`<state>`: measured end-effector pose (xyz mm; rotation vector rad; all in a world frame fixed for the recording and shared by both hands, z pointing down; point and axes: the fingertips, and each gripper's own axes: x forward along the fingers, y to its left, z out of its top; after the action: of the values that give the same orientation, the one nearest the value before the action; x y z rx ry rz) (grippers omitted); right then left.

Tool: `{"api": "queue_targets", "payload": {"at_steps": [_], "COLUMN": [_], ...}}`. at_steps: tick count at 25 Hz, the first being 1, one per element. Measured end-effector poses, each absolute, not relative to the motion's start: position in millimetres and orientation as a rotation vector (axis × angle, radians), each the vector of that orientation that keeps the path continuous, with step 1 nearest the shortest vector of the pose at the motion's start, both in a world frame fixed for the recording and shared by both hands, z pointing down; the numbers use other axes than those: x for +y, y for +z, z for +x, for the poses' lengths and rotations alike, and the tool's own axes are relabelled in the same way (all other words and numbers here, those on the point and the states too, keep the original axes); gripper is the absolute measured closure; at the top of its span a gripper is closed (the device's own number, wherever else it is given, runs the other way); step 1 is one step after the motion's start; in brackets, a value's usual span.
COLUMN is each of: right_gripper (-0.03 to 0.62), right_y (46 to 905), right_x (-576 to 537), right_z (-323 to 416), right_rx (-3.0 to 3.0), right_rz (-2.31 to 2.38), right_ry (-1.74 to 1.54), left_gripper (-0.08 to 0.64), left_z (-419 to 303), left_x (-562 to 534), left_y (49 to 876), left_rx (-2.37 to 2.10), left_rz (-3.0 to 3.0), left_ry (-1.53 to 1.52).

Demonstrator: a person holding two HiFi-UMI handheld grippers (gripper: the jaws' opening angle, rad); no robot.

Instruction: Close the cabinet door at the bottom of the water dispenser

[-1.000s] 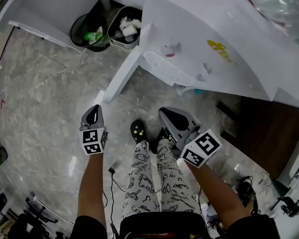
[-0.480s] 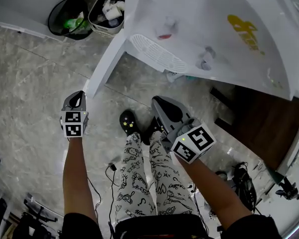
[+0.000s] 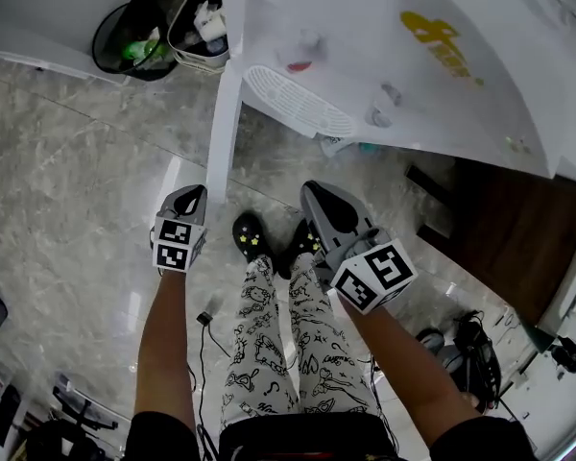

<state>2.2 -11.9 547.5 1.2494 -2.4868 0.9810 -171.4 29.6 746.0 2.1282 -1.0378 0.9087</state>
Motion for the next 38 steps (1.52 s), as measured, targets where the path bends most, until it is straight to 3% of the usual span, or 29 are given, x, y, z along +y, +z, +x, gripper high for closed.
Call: {"api": "queue_targets", "payload": {"at_steps": [13, 38], "right_gripper": [0.575, 0.575], "right_y": [542, 505], "right_x": [-10, -36], "right_z": [62, 169], "right_rx": [-2.443, -2.499], "right_rz": [1.389, 1.623], "right_ry": [1.025, 1.080], "left_gripper": [0.560, 0.560], "left_z": [-20, 84], "left_x": [-3, -81], "left_y": [736, 735], "left_rx": [-0.858, -0.956], "left_rz": [2.195, 2.054], "left_ry": [0.761, 0.538]}}
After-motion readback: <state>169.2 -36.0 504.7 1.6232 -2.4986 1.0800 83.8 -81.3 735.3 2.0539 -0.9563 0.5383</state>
